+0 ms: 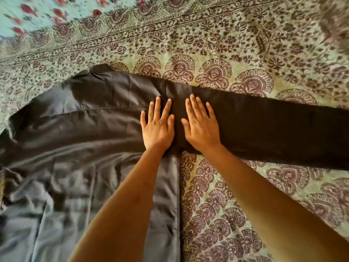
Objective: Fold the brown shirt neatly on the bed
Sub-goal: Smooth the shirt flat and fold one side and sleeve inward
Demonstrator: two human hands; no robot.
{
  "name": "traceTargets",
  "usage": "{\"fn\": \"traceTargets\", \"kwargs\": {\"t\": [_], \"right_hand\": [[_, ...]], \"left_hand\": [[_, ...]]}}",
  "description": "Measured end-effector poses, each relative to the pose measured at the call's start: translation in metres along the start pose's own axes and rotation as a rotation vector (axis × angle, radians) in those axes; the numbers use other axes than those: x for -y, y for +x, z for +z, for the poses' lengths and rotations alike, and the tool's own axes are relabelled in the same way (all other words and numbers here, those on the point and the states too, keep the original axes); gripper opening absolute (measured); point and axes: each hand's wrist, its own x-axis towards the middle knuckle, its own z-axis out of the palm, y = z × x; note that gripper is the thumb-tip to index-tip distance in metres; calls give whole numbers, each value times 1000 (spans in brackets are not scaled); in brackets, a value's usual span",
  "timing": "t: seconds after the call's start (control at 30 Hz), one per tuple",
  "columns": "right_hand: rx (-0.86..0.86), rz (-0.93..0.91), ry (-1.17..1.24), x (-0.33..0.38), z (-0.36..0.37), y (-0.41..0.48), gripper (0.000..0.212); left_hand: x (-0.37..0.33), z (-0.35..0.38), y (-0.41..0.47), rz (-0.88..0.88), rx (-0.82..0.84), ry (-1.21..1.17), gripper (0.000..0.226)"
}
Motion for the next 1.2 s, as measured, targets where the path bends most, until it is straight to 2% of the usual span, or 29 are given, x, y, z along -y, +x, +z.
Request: {"fn": "traceTargets", "kwargs": {"t": [0.17, 0.33, 0.43, 0.53, 0.6, 0.67, 0.77, 0.97, 1.07, 1.2], "right_hand": [[19, 140, -5, -51, -19, -25, 62], [-26, 401, -72, -136, -46, -76, 66], [-31, 440, -115, -150, -46, -88, 67], [-39, 446, -110, -151, -45, -86, 64], [-21, 451, -100, -151, -46, -87, 64], [0, 429, -108, -151, -47, -88, 66], [20, 422, -112, -173, -53, -95, 60], [-55, 634, -160, -265, -84, -149, 69], [-27, 602, -158, -260, -89, -145, 71], [34, 402, -103, -238, -78, -136, 70]], "left_hand": [[1, 0, 0, -19, 9, -12, 49], [0, -2, 0, -16, 23, -8, 49], [-12, -5, -3, -45, 10, -2, 49], [-75, -8, -7, 99, -44, 2, 56], [-136, 2, -14, 265, 32, -70, 59], [-179, 17, -22, 343, 102, -67, 57], [-190, 34, -25, 312, 108, 9, 57], [-185, 38, -23, 342, 88, 46, 59], [-182, 40, -22, 336, 74, 51, 61], [-184, 40, -24, 339, 43, 60, 64]]}}
